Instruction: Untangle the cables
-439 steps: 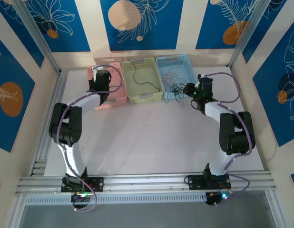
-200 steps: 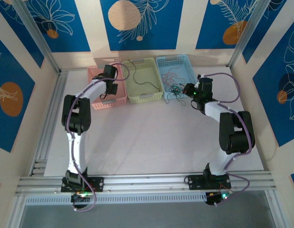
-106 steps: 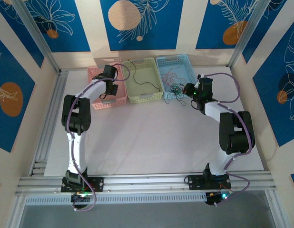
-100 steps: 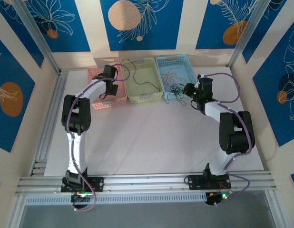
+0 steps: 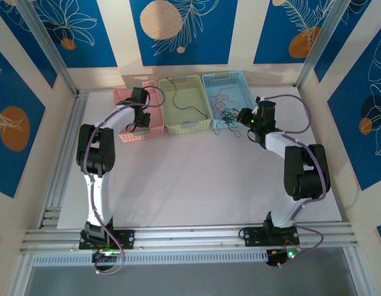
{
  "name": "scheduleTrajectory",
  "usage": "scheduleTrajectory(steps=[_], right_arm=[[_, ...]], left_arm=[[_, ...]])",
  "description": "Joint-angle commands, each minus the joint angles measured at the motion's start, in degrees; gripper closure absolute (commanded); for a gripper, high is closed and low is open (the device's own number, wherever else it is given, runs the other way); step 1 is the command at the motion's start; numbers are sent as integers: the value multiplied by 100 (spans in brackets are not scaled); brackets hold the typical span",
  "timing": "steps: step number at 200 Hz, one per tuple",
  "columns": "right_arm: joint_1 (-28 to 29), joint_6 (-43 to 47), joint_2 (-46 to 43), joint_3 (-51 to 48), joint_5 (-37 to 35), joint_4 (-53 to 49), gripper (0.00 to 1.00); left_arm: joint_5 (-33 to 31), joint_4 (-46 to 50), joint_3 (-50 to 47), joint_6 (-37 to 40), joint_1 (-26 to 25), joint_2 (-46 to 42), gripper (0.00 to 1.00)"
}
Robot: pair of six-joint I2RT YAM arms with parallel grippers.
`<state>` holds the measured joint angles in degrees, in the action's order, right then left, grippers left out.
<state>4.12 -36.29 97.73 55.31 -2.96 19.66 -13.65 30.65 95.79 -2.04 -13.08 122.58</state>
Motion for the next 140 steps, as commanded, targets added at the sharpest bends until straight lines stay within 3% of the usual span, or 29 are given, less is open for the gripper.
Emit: scheduleTrajectory(steps=[1, 67, 117, 140], right_arm=[[31, -62, 65, 208, 118, -35, 100], [38, -71, 93, 235, 153, -59, 100], [36, -67, 97, 244, 175, -57, 100], [53, -37, 22, 179, 342, 109, 100]], left_arm=[[68, -133, -278, -224, 78, -523, 77], [-37, -614, -954, -375, 77, -1546, 52], [30, -1277, -1775, -619, 77, -2617, 47], [585, -2154, -2734, -778, 78, -3467, 46]])
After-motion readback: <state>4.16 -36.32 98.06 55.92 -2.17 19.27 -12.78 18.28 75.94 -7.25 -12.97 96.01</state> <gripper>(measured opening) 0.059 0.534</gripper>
